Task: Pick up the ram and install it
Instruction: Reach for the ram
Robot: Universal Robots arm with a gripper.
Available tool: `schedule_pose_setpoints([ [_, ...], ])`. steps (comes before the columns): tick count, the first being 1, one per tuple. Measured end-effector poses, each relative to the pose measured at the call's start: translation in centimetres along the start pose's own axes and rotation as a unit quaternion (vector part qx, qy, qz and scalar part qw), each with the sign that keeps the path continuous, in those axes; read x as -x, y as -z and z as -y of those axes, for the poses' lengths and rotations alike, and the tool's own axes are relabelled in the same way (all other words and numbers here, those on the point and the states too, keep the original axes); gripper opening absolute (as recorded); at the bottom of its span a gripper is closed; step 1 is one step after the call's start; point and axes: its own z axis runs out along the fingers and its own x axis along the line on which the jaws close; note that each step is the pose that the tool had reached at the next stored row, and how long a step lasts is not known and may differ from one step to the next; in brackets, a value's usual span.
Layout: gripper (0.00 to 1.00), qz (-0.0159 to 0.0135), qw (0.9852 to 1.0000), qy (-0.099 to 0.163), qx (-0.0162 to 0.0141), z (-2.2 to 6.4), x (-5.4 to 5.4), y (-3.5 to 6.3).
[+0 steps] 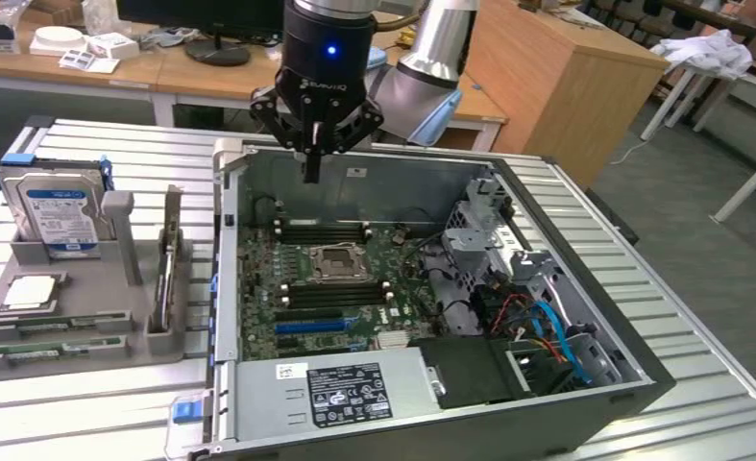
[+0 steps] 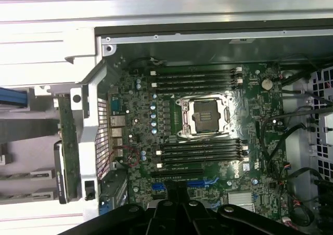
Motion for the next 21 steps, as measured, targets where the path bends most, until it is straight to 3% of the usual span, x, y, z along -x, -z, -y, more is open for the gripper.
schedule_pose_setpoints([
  [21,0.11,0.0,1.0,0.0,0.0,0.42,-5.6,0.15],
])
